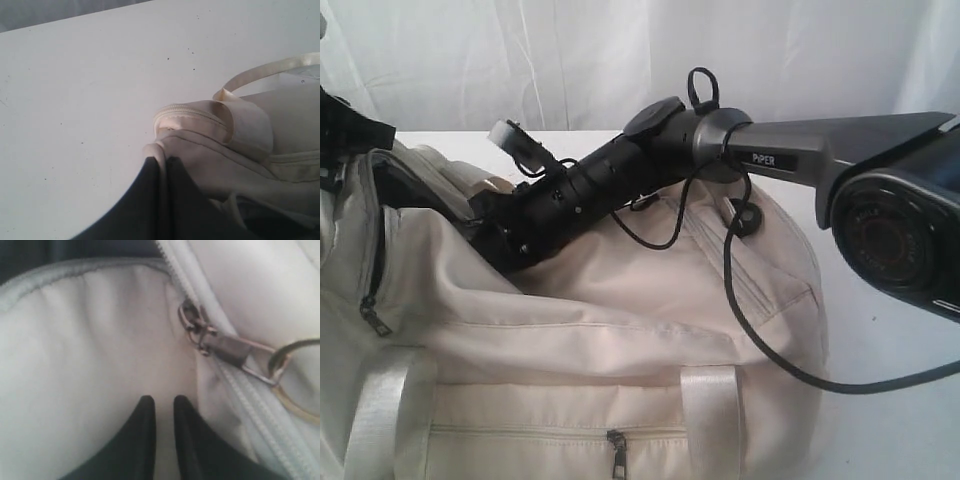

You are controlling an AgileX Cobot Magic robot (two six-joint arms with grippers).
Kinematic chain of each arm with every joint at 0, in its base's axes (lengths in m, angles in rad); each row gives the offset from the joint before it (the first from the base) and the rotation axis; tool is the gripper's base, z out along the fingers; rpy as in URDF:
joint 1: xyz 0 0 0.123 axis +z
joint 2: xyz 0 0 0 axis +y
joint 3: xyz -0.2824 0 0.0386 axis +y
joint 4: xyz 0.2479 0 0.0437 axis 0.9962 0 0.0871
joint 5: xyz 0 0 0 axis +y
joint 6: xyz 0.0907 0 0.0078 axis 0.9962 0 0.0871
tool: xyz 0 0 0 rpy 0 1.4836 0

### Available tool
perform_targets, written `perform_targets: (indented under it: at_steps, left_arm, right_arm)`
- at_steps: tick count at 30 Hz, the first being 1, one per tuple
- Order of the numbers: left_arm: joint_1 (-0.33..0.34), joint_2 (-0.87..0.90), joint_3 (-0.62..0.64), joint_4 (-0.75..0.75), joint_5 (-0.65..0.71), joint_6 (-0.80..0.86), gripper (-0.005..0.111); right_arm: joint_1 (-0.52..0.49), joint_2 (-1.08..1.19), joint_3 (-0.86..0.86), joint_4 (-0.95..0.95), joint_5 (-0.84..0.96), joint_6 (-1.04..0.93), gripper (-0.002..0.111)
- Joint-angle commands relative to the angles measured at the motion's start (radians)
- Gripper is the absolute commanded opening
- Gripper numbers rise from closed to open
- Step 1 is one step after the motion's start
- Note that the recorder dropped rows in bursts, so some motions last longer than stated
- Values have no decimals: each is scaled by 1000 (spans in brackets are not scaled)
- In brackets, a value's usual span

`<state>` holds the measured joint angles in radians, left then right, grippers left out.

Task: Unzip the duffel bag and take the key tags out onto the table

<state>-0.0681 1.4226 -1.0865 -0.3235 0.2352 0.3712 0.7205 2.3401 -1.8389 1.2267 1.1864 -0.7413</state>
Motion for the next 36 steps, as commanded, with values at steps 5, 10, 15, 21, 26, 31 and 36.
perform_targets:
  at_steps: [5,10,15,21,26,31,36]
  left_arm:
    - [8,-16,-7,-6,-72,0,0]
    - [8,-16,-7,-6,-58,0,0]
    - [8,-16,-7,-6,-56,0,0]
    - [8,-16,-7,-6,-56,0,0]
    - [8,-16,-7,-6,-56,0,0]
    - [8,-16,-7,-6,-64,0,0]
    - [8,-16,-7,-6,-66,0,0]
  right_arm:
    - [-89,-49,14,407,35,-113,16]
    - [-132,-72,14,394,-60,-113,35]
    - [-151,-72,14,250,-131,-69,68]
    - [-153,-67,14,-3,-155,46,68]
    - [-153,-63,14,-3,-148,47,68]
    - [-139,-61,14,5,-137,42,68]
    - [-110,-45,14,12,-134,22,68]
